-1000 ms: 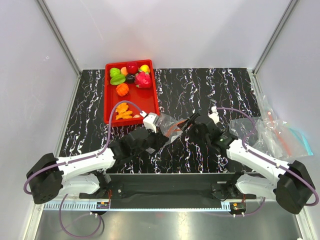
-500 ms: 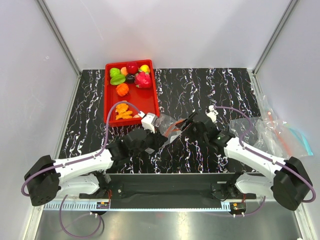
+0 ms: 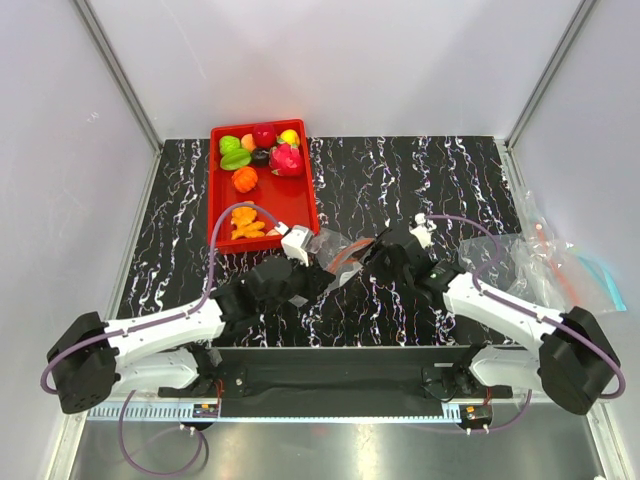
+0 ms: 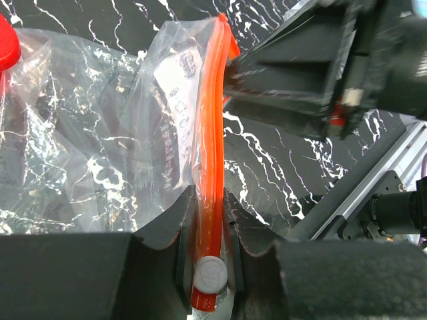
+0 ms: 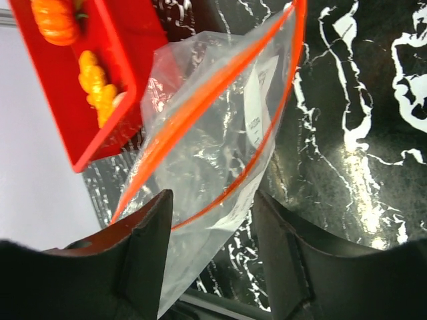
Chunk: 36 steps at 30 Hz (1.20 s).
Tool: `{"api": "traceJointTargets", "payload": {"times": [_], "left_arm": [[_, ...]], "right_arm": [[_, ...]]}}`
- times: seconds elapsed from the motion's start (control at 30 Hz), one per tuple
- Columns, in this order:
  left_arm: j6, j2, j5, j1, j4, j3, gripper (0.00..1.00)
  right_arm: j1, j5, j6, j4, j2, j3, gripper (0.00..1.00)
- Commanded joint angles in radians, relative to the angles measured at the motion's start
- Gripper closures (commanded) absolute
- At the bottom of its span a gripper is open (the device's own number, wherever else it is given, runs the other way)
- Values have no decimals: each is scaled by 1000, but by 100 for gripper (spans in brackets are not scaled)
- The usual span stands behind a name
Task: Place the food in the zip-top bag and seal the zipper
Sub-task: Open the zipper of the food storage bag.
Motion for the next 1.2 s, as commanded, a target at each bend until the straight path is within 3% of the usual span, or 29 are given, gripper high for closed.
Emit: {"api": "traceJointTargets", "payload": {"times": [0.0,0.1,0.2,0.23,0.37,0.6,0.73,0.97,1.17], "left_arm": [[12,-42,-6,3,72,-11,97],[14,-51,2,3,72,-10,96],[26,-53,15,3,45,7,56],[35,-56,17,3,11,32,37],[63,-82,25,3,-90,105,13],[69,-117,66,3,-199,224,7],[54,-110,91,5,-195,250,6],[15,-49,88,32,-176,247,3],[-40,14,221,98,-87,230,2]], "right_arm": [[8,-5,-3,43,31,48,45],[8,0,-19,20,53,64,70],[7,30,-90,-79,48,109,99],[8,43,-121,-123,44,161,100],[8,113,-301,-382,24,348,100],[7,167,-627,-880,129,745,100],[8,265,-663,-1077,229,929,100],[30,167,-744,-1100,346,970,100],[57,155,-740,-1018,354,899,100]]}}
